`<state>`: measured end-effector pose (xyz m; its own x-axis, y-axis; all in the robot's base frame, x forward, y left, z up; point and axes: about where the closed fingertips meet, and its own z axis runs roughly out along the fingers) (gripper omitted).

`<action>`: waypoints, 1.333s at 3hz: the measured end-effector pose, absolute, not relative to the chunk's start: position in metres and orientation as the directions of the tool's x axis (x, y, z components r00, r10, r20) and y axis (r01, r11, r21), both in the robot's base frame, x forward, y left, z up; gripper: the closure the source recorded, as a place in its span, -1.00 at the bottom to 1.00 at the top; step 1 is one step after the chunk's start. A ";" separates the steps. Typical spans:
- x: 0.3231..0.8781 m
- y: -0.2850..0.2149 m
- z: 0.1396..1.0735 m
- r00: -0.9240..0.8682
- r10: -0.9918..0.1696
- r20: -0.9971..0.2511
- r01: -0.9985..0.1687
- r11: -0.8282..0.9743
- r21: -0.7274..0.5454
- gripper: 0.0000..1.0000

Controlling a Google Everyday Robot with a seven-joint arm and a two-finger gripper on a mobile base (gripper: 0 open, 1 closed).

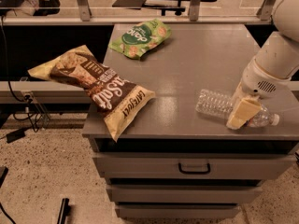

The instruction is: Pick water bottle

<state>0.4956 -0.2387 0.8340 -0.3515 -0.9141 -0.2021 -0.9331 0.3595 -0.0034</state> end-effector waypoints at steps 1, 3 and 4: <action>0.496 -0.239 0.831 -0.350 -0.913 -0.210 -0.934 0.357 0.006 0.42; 0.496 -0.241 0.837 -0.346 -0.912 -0.218 -0.935 0.355 -0.002 1.00; 0.501 -0.256 0.887 -0.306 -0.913 -0.269 -0.936 0.340 -0.089 1.00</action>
Offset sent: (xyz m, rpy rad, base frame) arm 0.0031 -0.0088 0.0546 0.0456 -0.1069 0.0305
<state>0.5008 -0.2555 0.8874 -0.3058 -0.9132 -0.2693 -0.9363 0.3397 -0.0887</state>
